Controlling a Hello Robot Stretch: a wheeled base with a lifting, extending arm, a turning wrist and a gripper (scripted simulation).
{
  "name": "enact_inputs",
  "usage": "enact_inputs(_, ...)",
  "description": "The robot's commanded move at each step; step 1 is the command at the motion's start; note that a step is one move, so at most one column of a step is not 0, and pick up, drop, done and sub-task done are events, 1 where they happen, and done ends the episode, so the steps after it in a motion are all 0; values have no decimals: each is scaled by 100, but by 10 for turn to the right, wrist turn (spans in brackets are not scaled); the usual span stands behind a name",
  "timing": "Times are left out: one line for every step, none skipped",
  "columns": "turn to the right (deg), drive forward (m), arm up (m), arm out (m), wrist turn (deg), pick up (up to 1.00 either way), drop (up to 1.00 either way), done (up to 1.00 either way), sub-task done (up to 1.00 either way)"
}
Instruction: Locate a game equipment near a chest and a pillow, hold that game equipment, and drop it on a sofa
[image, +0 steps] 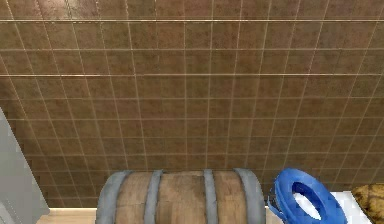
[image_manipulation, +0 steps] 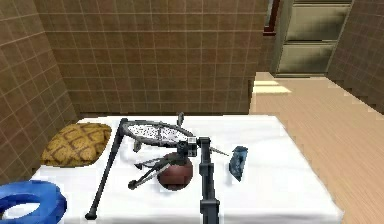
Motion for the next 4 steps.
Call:
enact_inputs(0, 0, 0, 0, 450, 0, 0, 0, 0)
enact_inputs(0, 0, 0, 0, 240, 0, 0, 0, 0)
enact_inputs(0, 0, -30, 0, 0, 0, 0, 0, 0)
enact_inputs(0, 0, 0, 0, 0, 100, 0, 0, 0)
